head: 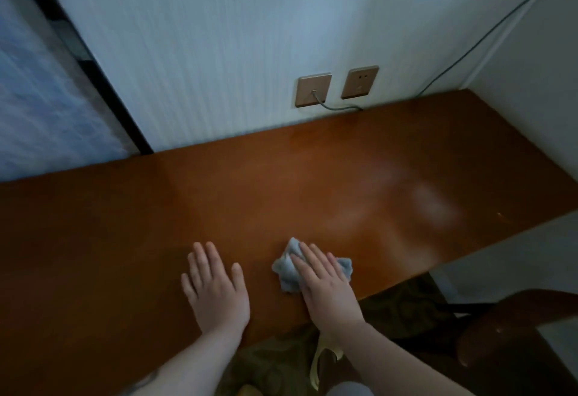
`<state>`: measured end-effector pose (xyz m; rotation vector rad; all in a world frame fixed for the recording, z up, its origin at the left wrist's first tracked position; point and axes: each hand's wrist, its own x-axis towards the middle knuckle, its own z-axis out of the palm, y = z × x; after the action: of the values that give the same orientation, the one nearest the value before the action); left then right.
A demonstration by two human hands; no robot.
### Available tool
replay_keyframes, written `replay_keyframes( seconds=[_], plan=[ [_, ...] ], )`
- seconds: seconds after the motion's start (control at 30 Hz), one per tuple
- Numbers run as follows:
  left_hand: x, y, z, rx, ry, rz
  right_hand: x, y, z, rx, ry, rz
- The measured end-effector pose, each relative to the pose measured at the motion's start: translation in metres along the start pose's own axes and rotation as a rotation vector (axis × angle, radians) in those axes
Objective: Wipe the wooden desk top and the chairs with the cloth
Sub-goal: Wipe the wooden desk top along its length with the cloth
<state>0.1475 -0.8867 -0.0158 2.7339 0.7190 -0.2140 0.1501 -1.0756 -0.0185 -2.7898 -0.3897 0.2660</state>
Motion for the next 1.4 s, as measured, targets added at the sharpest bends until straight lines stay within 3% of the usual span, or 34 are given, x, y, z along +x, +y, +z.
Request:
replay_keyframes(
  seconds=[0.07, 0.13, 0.3, 0.33, 0.43, 0.5, 0.57, 0.63, 0.77, 0.83, 0.9, 1.03, 1.17, 1.3, 1.33, 1.4],
  plan=[
    [-0.007, 0.03, 0.008, 0.026, -0.068, 0.094, -0.017, 0.035, -0.008, -0.071, -0.066, -0.107],
    [-0.013, 0.047, 0.015, 0.058, -0.149, 0.13, -0.014, 0.067, -0.022, -0.097, -0.083, -0.063],
    [-0.014, 0.068, 0.024, 0.116, -0.235, 0.056, 0.049, 0.067, -0.038, -0.07, 0.027, 0.422],
    [-0.015, 0.074, 0.025, 0.129, -0.234, 0.027, 0.057, 0.057, -0.039, -0.062, 0.003, 0.431],
    [-0.014, 0.09, 0.027, 0.145, -0.237, -0.063, 0.045, 0.053, -0.031, -0.006, -0.097, -0.016],
    [-0.008, 0.096, 0.027, 0.156, -0.229, -0.109, 0.019, 0.089, -0.036, -0.128, -0.112, -0.284],
    [0.001, 0.105, 0.027, 0.148, -0.227, -0.117, 0.009, 0.134, -0.048, -0.224, -0.084, -0.225],
    [0.011, 0.12, 0.029, 0.148, -0.229, -0.105, 0.018, 0.168, -0.066, -0.228, -0.058, -0.008],
    [0.024, 0.15, 0.04, 0.161, -0.277, -0.173, 0.082, 0.186, -0.085, -0.142, -0.022, 0.195],
    [0.026, 0.15, 0.045, 0.172, -0.275, -0.187, 0.105, 0.174, -0.09, -0.165, -0.065, 0.115],
    [0.024, 0.147, 0.046, 0.167, -0.251, -0.181, 0.104, 0.166, -0.093, -0.205, -0.179, -0.079],
    [0.022, 0.149, 0.047, 0.147, -0.188, -0.185, 0.072, 0.211, -0.079, -0.208, -0.212, -0.381],
    [0.019, 0.153, 0.051, 0.146, -0.091, -0.212, 0.094, 0.233, -0.086, -0.19, -0.031, -0.131],
    [0.023, 0.159, 0.055, 0.12, 0.017, -0.187, 0.142, 0.174, -0.077, -0.013, 0.109, 0.244],
    [0.026, 0.16, 0.057, 0.11, 0.038, -0.151, 0.144, 0.161, -0.071, -0.007, 0.113, 0.209],
    [0.036, 0.161, 0.058, 0.083, 0.057, -0.096, 0.132, 0.15, -0.062, -0.041, 0.003, -0.05]
  ],
)
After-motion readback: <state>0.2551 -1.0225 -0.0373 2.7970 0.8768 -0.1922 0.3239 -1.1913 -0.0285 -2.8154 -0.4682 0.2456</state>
